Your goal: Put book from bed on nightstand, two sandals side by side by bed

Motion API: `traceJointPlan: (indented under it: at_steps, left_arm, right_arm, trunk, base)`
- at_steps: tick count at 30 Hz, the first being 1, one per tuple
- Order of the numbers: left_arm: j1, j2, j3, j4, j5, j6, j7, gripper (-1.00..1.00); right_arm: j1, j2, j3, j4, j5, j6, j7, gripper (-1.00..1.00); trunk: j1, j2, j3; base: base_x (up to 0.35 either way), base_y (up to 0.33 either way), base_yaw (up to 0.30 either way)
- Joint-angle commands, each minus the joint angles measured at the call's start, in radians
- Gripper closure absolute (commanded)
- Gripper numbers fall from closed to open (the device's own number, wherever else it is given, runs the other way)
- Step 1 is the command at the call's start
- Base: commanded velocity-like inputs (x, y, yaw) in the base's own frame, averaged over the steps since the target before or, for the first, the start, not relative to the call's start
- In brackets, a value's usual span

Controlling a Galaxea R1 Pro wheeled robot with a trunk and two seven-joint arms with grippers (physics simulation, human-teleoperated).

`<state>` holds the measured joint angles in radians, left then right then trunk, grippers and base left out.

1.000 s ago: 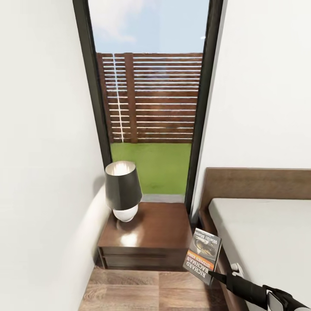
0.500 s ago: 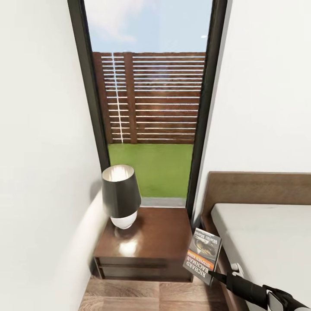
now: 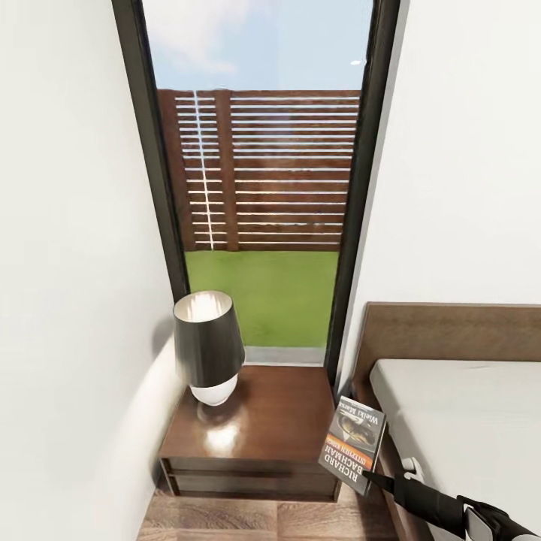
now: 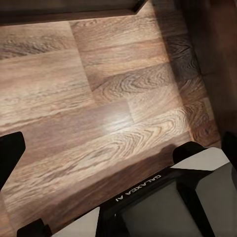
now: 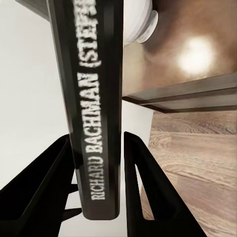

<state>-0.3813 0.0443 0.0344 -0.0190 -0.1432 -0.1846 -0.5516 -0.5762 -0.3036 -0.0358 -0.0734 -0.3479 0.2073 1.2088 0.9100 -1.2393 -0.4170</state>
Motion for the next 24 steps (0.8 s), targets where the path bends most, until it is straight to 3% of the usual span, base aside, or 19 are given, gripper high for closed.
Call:
traceJointPlan:
  at_steps: [1, 7, 17, 24]
  left_arm:
    - [-0.001, 0.000, 0.004, 0.001, -0.010, -0.007, -0.001, -1.00]
    - [-0.001, 0.000, 0.004, 0.001, -0.010, -0.007, -0.001, -1.00]
    - [-0.001, 0.000, 0.004, 0.001, -0.010, -0.007, -0.001, -1.00]
    - [-0.001, 0.000, 0.004, 0.001, -0.010, -0.007, -0.001, -1.00]
  right_arm:
    - [-0.001, 0.000, -0.004, 0.000, 0.000, 0.010, 0.003, 1.00]
    - [0.000, 0.000, -0.004, 0.000, 0.000, 0.010, 0.003, 1.00]
    - [-0.001, 0.000, -0.004, 0.000, 0.000, 0.010, 0.003, 1.00]
    - [-0.001, 0.000, -0.004, 0.000, 0.000, 0.010, 0.003, 1.00]
  trunk:
    - [0.000, -0.001, -0.001]
    - [0.000, -0.001, -0.001]
    - [0.000, -0.001, -0.001]
    - [0.000, -0.001, -0.001]
  base:
    - [0.003, 0.000, 0.000]
    - [0.064, 0.000, 0.000]
    - [0.262, 0.000, 0.000]
    - [0.054, 0.000, 0.000]
